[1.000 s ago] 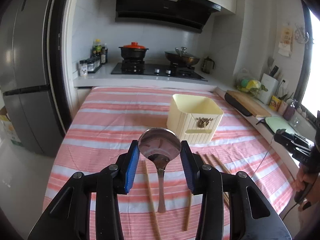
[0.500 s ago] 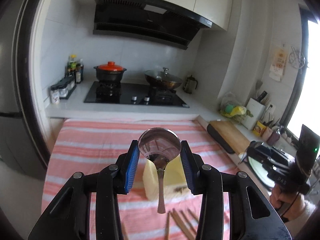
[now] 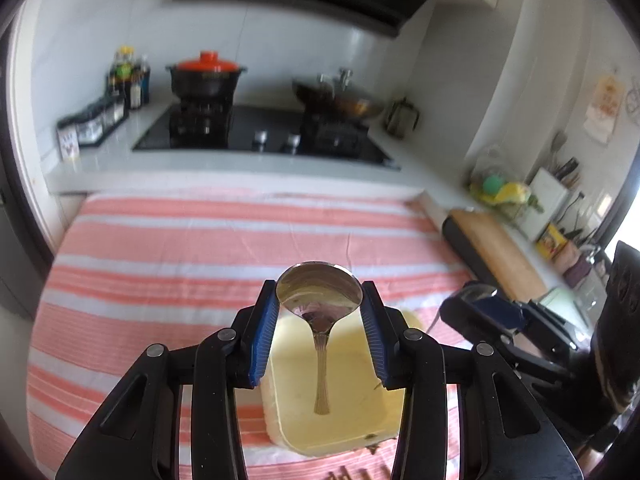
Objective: Organize utensils
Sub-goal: 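Lower the spoon into the caddy and open the left tool, then withdraw the left tool from the caddy back over the table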
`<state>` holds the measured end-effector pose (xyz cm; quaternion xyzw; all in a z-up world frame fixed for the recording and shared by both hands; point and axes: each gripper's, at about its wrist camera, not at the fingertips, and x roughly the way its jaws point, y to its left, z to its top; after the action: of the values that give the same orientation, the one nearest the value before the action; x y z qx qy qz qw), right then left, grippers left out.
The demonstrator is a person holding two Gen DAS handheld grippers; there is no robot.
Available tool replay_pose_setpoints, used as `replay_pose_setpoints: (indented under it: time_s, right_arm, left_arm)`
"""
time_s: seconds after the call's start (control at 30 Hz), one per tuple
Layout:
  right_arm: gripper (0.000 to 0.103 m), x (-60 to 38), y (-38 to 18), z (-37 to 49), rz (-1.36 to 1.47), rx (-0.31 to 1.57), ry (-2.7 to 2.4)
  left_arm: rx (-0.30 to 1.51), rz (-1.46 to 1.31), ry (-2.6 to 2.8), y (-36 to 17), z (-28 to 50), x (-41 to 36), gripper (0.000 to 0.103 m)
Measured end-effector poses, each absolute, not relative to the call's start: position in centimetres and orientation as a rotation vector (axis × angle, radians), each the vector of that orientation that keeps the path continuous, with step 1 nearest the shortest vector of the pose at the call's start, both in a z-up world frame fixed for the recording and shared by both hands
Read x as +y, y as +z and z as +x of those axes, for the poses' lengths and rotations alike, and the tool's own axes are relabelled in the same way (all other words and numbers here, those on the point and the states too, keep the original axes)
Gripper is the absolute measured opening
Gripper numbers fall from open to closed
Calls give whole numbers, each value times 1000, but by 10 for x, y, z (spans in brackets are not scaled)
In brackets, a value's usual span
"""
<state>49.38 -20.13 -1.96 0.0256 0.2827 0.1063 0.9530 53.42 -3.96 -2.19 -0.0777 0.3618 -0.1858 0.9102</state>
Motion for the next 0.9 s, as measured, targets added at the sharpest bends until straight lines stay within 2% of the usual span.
replay_pose_setpoints:
  time_s: [0.13, 0.37, 0.43, 0.47, 0.5, 0.53, 0.6, 0.67, 0.77, 0.83, 0.9]
  right_arm:
    - [36, -211, -53, 521, 103, 661, 199]
    - [36, -220, -83, 546, 149, 741, 162]
    - [38, -224, -85, 552, 170, 767, 153]
    - [42, -227, -84, 556, 178, 785, 146]
    - [50, -229, -81, 554, 189, 792, 146]
    - [52, -232, -77, 551, 198, 791, 151]
    - [52, -235, -63, 533, 192, 777, 168]
    - [53, -239, -50, 508, 163, 756, 181]
    - [68, -240, -34, 451, 101, 740, 204]
    - [81, -240, -32, 408, 50, 737, 215]
    - [83, -240, -39, 364, 9, 730, 217]
  left_arm:
    - [831, -123, -371, -56, 552, -58, 42]
    - [868, -67, -330, -67, 568, -74, 44]
    - [862, -54, -308, -64, 568, -75, 50]
    - [849, -58, -306, -59, 562, -73, 57]
    - [836, -60, -305, -55, 558, -70, 63]
    - [811, -53, -308, -47, 544, -65, 66]
    - [753, -13, -298, -31, 513, -57, 86]
    - [682, 38, -287, -17, 470, -47, 100]
    - [596, 100, -249, -14, 396, -31, 102]
    - [628, 106, -262, -24, 358, -21, 102]
    - [693, 46, -289, -41, 324, -10, 102]
